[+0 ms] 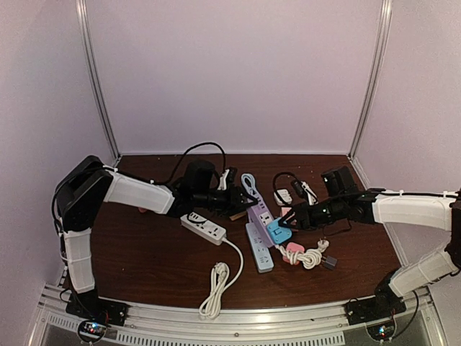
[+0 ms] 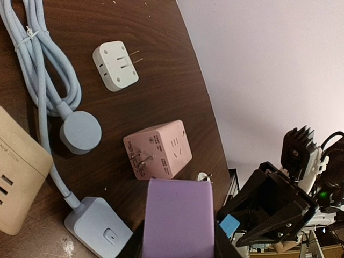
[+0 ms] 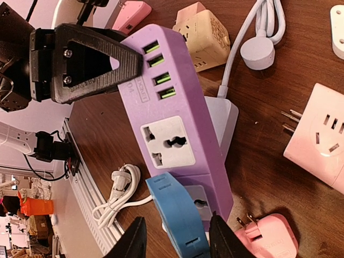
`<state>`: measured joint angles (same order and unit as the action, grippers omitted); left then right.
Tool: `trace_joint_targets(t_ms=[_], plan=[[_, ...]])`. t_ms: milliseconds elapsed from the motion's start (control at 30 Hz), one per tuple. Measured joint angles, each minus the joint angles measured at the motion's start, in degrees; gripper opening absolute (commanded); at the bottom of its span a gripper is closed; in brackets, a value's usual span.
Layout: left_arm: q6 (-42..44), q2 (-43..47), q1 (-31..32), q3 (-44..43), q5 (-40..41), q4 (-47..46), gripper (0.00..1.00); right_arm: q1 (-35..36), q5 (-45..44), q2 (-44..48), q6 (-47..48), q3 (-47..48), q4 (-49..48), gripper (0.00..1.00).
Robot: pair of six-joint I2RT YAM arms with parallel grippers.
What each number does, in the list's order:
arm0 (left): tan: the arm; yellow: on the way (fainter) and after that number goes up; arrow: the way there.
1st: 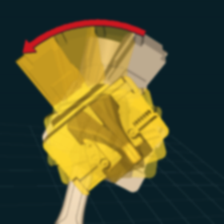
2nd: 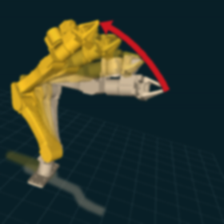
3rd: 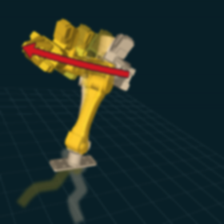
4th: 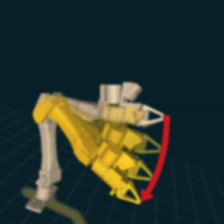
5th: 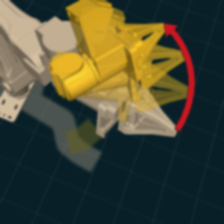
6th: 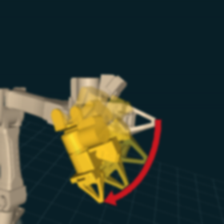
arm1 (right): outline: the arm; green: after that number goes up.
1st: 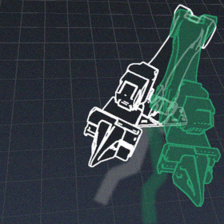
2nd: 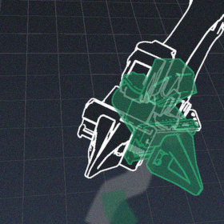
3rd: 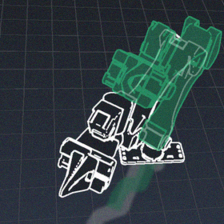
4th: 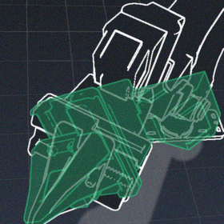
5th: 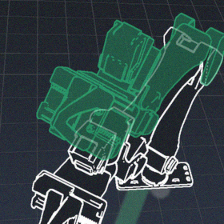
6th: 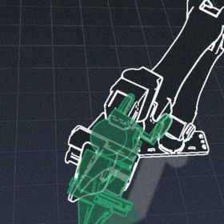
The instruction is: Pull the plug off the socket
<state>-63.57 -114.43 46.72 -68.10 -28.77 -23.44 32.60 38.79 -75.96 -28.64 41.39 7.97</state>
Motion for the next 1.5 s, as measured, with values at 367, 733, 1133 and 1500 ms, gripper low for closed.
trace_joint_targets(t_ms=[367,733,1133,1500], plan=[[-0.04,0.0,0.0,0.0,-0.02,0.35,0.0,2.36,-0.26,-0.76,1.05,0.15,0.52,0.32],[-0.98,-0.44,-0.15,-0.07,-0.2,1.03,0.0,3.76,-3.63,-0.79,4.44,1.55,3.1,0.07],[-0.83,-0.74,-0.11,-1.31,-0.2,1.11,0.0,4.04,-6.49,3.13,5.57,1.64,5.53,0.01],[0.0,-1.95,-0.11,-1.55,0.46,2.56,0.0,3.89,-8.96,5.55,6.16,4.31,5.92,0.01]])
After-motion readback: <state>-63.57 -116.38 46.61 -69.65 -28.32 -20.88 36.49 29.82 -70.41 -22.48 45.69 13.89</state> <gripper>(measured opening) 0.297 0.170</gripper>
